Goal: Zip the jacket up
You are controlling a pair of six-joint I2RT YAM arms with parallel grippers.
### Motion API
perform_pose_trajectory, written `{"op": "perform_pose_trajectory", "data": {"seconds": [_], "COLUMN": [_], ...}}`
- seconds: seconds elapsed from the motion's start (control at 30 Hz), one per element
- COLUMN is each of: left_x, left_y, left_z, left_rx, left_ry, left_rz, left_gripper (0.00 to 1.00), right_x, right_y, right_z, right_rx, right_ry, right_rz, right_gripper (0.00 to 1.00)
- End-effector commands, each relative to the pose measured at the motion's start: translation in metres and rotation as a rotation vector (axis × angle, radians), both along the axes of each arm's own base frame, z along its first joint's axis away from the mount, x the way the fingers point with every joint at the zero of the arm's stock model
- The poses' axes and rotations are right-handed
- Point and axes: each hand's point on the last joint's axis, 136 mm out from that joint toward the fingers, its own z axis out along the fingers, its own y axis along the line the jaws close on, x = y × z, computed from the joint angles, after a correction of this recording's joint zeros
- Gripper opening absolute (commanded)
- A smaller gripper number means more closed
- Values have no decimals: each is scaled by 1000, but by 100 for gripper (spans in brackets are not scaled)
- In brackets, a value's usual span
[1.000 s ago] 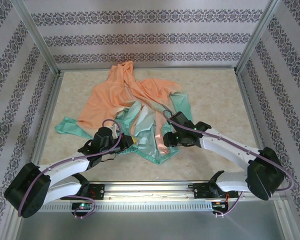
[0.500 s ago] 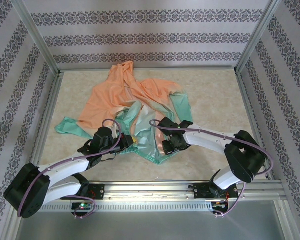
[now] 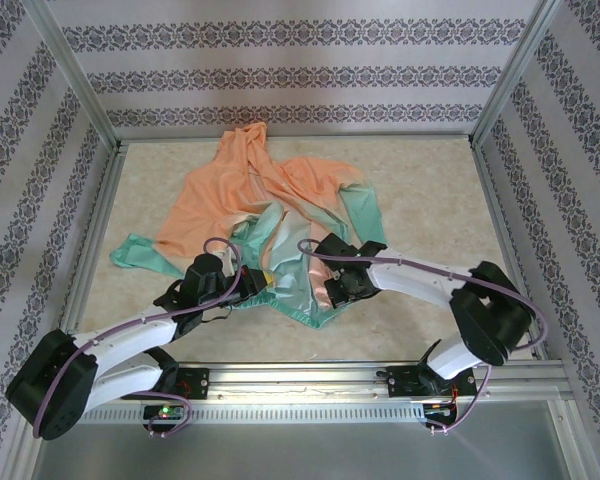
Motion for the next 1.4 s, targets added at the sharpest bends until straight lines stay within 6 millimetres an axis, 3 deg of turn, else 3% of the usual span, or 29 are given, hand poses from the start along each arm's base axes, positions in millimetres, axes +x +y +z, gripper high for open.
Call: {"op": "perform_pose_trajectory", "data": {"seconds": [0.0,0.27,0.47,0.63,1.03,1.37], "left_x": [4,8,12,13,4,2], "left_y": [0,0,-1,1,-12,-18], "left_z": [22,82,122,149,182,192], "left_rx": [-17,4,31,33,-80,-134], "left_ry": [-110,-334,-513,-672,-912,-941], "left_rz": [-22,-63,-85,-77,-137,-159], "left_gripper": [0,0,0,0,0,0], "right_x": [13,19,27,36,28,25], "right_y": [13,57,89,97,97,99], "right_z": [43,126,171,201,214,220], "right_rx": [89,368,626,845,906,1026], "right_ry": [-135,-308,-376,-450,-539,-538], "right_rz": [61,260,351,379,520,532], "right_gripper": [0,0,0,0,0,0]}}
